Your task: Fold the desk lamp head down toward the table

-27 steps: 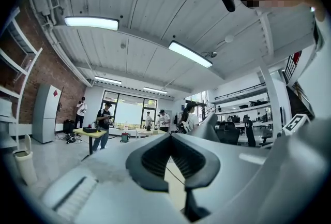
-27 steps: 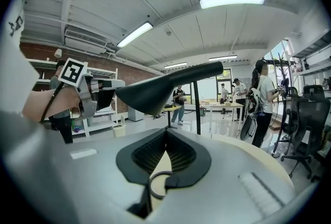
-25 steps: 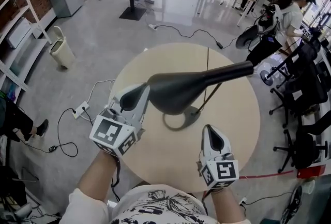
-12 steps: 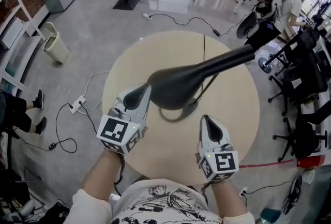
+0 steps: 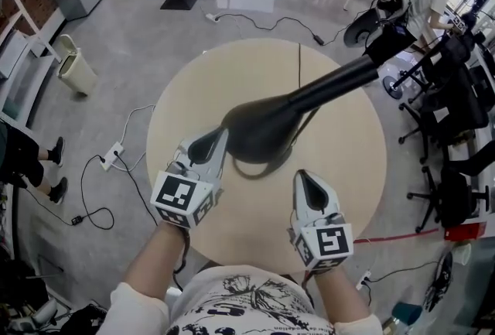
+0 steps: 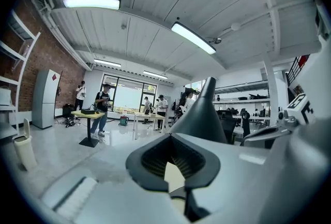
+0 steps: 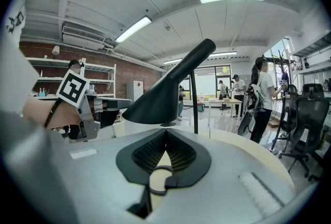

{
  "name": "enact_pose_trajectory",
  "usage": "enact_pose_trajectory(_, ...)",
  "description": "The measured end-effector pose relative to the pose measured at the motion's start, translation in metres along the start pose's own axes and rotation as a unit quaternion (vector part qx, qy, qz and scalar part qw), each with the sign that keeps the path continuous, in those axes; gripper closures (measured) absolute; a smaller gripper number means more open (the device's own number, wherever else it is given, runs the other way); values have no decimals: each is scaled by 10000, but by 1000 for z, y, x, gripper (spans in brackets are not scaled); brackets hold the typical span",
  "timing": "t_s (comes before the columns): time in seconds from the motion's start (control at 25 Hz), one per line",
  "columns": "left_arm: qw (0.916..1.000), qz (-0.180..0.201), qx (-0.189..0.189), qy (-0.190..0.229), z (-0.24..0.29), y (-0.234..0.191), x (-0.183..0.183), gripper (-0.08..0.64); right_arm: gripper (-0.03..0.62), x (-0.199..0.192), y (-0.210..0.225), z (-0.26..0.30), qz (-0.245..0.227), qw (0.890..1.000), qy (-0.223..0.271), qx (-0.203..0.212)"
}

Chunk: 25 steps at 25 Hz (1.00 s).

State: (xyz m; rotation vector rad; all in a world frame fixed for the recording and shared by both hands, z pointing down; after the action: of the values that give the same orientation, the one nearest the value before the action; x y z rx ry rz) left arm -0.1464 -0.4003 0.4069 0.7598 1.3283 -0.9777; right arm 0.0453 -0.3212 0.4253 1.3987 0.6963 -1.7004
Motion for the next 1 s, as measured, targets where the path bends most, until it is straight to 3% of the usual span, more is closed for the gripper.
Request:
enact_pose_trajectory(0.48, 9995, -83, -152, -263, 15, 20, -29, 557, 583, -4, 10, -3, -8, 9999, -15, -122)
enact_pose_trajectory(1.0, 9992, -388, -53, -96, 25, 21, -29, 568, 583, -14, 21, -8, -25, 9997, -130, -223)
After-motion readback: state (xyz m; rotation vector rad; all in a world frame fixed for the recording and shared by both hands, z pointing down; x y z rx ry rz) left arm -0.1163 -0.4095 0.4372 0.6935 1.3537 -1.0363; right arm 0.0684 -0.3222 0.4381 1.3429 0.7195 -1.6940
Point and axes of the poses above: the fingertips, and each gripper's own axes: z forward along the fingers, y to its right, x out of its top, the point moved 4 cm from there along -z, backward along the fingers, and after that the axes turned 9 degrees about x, right-handed, at the moved point
